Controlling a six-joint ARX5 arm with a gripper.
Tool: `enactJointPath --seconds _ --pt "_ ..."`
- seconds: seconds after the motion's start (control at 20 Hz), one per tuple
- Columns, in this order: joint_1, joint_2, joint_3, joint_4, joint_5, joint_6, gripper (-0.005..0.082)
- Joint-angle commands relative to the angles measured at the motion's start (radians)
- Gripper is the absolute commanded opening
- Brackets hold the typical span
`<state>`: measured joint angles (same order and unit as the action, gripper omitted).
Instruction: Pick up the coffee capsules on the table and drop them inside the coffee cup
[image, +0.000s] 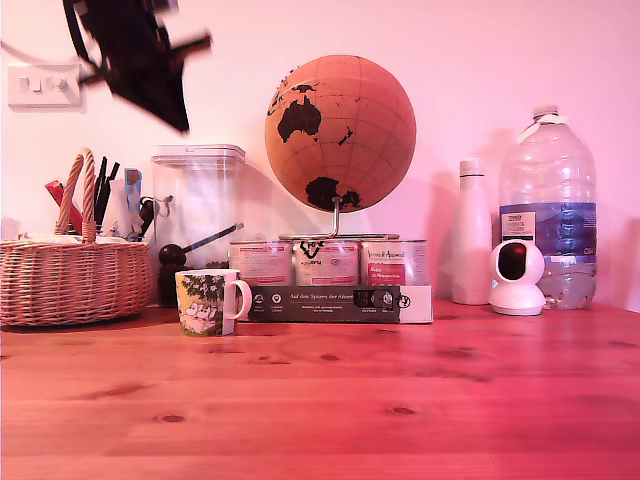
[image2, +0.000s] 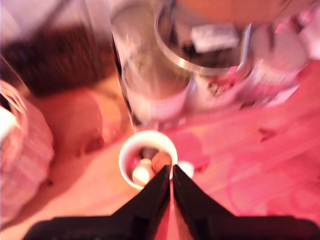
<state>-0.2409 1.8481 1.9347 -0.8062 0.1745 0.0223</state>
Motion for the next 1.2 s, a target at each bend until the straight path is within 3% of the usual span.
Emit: enactJointPath --seconds 0.0,0.3,0.45,1.0,1.15 --pt "-0.005 -0.014 -0.020 0.009 0.000 0.006 -0.0024" --pt "-0.004 -0.032 -0.116 0.056 0.006 0.010 -0.0024" --pt "-0.008 -0.059 -0.211 0.127 0.037 0.009 -0.0024" --pt "0.001 -0.247 -0.648 0.414 0.111 0.003 -0.0024" --pt "0.019 -0.294 -0.756 0.492 0.133 -0.018 -0.0024"
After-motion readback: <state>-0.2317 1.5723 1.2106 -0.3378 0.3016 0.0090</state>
